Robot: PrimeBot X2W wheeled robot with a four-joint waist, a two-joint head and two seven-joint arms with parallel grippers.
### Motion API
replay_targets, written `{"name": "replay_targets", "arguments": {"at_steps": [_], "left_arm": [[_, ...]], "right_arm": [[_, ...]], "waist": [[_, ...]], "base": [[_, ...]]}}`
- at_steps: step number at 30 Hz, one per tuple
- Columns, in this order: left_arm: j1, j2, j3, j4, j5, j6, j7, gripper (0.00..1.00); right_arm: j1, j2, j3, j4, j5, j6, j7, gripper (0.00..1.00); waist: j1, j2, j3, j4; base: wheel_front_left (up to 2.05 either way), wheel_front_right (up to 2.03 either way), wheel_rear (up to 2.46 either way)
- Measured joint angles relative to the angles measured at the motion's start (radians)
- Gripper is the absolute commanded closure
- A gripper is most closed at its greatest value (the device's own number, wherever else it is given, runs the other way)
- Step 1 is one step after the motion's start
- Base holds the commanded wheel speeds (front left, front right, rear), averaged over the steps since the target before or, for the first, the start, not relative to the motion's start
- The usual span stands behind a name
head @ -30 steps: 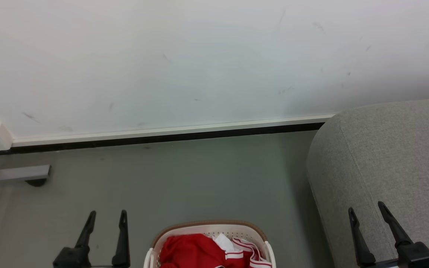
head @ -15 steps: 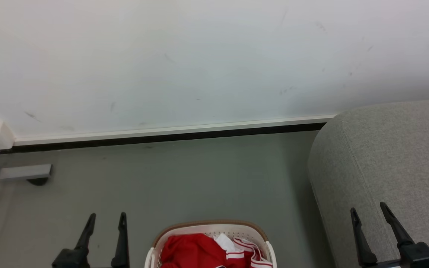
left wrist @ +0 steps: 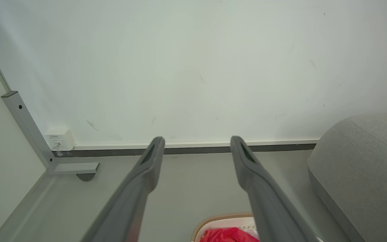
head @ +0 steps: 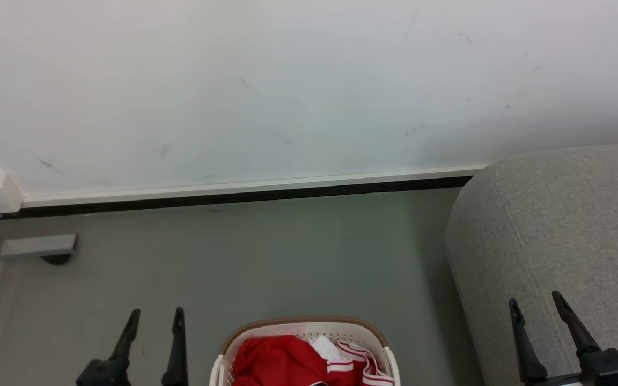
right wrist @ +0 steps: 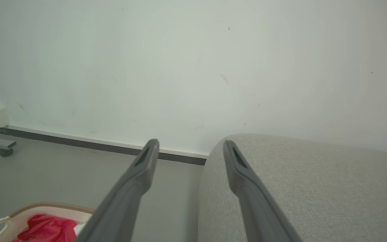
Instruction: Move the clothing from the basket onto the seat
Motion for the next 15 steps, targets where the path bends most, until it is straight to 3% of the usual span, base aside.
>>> {"name": "replay_targets", "arguments": {"at_steps": [15], "left_arm": [[-0.018, 0.000, 0.003, -0.006, -0.003, -0.008, -0.001, 0.00]], "right_arm": [[-0.027, 0.001, -0.001, -0.012, 0.007, 0.000, 0.000, 0.00]], "waist": [[0.0000, 0.0000, 0.054, 0.001]], "base": [[0.00, 0.00, 0.00]]}}
